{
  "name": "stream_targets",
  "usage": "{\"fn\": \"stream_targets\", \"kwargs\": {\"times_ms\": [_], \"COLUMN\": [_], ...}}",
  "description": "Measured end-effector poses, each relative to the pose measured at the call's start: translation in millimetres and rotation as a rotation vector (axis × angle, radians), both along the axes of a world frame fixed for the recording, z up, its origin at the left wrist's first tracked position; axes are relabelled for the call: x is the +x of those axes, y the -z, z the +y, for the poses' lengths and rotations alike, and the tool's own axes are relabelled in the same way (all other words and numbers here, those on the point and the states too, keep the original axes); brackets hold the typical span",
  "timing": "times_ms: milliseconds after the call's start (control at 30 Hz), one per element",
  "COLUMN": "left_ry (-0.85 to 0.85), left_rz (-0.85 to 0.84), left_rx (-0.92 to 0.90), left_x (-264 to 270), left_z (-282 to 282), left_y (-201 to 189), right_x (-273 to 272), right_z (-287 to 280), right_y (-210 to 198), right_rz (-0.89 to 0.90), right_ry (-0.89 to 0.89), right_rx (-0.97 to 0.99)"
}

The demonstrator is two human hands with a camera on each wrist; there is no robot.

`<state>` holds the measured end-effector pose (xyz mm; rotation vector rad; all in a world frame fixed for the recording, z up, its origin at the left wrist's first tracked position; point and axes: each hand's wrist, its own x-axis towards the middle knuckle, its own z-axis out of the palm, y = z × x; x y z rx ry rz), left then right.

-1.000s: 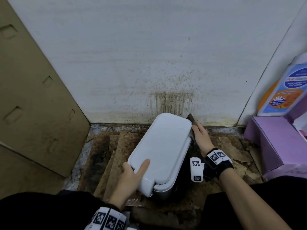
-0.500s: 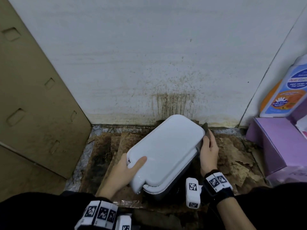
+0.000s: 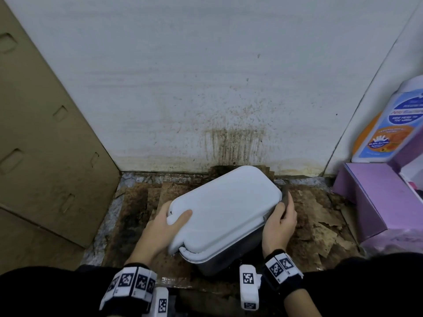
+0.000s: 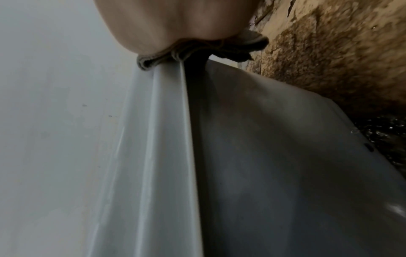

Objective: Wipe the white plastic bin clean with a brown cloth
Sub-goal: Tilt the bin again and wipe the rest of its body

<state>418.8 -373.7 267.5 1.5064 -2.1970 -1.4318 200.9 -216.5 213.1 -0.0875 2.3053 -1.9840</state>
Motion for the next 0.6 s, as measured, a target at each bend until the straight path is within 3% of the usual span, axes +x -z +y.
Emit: {"fn": "stream_targets", "kwargs": {"times_ms": [233,467,600], "left_ry": [-0.254,-0.296,-0.286], "left_rz": [-0.11,-0.176,-0.169], "left_rx": [-0.109,-0.108,-0.11], "left_x": [-9.7,-11.2,-7.8], "left_z": [32.8,47.3,42.2], "left_y": [12.5,15.7,19.8], "right_x": [-32.3,-70.1,-71.4], "right_z": [1.4,-6.8,-7.5], "right_y": [-6.2,-25.0,-24.4], "right_rz": [-0.163,-0.301,-0.284], "right_ry": [-0.191,-0.39,-0.443], "right_rx": [-0.093,-0.012,0.049]}}
